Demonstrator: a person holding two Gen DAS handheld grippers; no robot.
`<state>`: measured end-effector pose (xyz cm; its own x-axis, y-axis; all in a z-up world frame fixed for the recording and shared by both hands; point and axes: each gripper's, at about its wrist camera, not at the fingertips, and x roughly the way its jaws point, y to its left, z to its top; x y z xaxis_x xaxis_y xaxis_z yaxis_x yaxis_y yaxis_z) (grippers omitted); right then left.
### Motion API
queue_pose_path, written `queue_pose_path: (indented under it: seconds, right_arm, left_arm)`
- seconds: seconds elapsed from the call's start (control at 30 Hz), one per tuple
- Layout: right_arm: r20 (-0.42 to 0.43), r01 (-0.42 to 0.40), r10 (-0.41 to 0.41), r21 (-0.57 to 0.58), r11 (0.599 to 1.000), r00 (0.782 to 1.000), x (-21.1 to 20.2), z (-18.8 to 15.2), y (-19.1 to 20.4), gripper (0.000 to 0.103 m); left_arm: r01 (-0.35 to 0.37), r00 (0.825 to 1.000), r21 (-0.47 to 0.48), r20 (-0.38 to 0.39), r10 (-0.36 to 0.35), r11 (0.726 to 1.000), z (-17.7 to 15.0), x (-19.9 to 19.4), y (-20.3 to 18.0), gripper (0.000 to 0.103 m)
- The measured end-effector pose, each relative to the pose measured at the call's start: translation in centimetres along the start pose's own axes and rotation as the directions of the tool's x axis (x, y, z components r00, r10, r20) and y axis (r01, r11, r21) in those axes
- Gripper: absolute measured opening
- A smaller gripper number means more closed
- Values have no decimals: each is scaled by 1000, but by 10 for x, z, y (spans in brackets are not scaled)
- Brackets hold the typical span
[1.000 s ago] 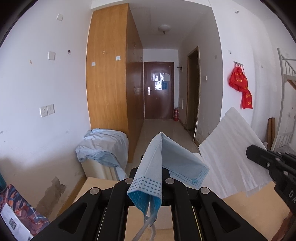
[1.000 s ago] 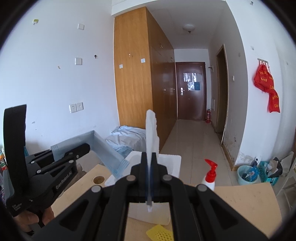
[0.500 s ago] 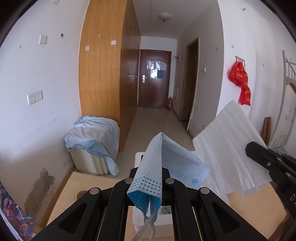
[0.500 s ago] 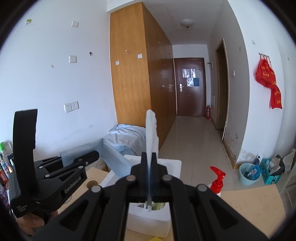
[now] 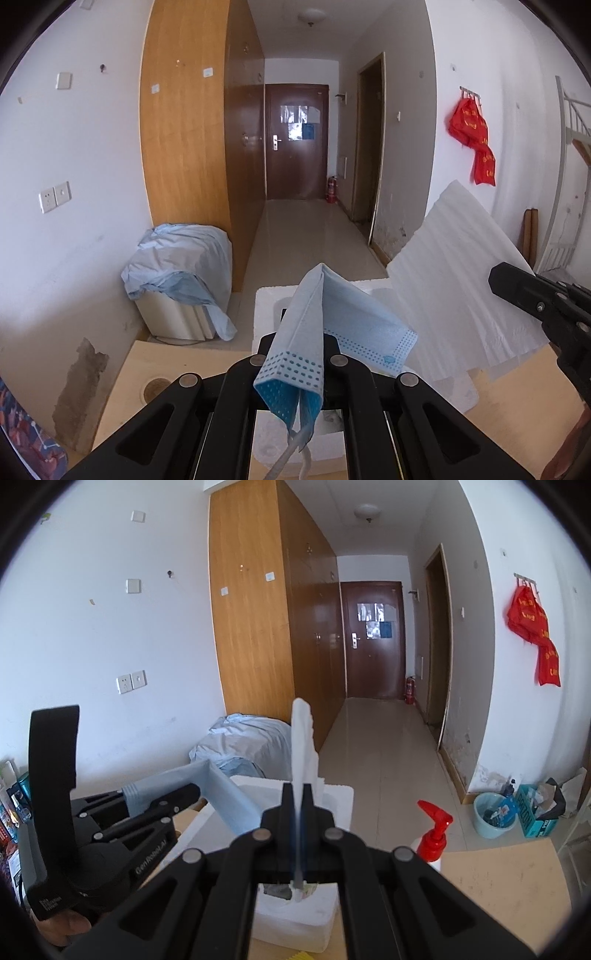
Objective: Organize soft objects
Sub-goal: 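Carry the mask and tissue sheet over the white foam box with both grippers, then open the left gripper to drop the blue mask into the foam box, then open the right gripper to drop the tissue sheet into the foam box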
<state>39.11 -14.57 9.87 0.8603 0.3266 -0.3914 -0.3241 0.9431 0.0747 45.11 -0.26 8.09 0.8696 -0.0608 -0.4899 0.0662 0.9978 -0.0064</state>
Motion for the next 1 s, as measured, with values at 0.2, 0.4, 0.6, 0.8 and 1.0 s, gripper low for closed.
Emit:
queue_pose_path:
  seconds: [0.2,0.4,0.6,0.8,1.0]
  right_arm:
    - [1,-1,1,-4,1000,1000,0,1,1,4]
    - [-2,-4,4,-6,1000,1000,1,1,1,4]
    - [1,-3,3,-6,1000,1000,1,3,-1,4]
    - [4,-2,2,-3,1000,1000,1,4,0,4]
    - [6,-2,2,-6,1000,1000,2,2,2,4]
  left_arm:
    - [5,1000,3,-2,-5,1000,-1,2,2,5]
    - [5,1000,17,-11,-5,1000,-1,11,2,5]
    - [-1,1000,16,-7,1,1000,-2,15,3,5]
    - [-35,999,27,-7,36,999,-3,18,1,71]
    - [-70,996,13,58,69,997,-1,9,7,83]
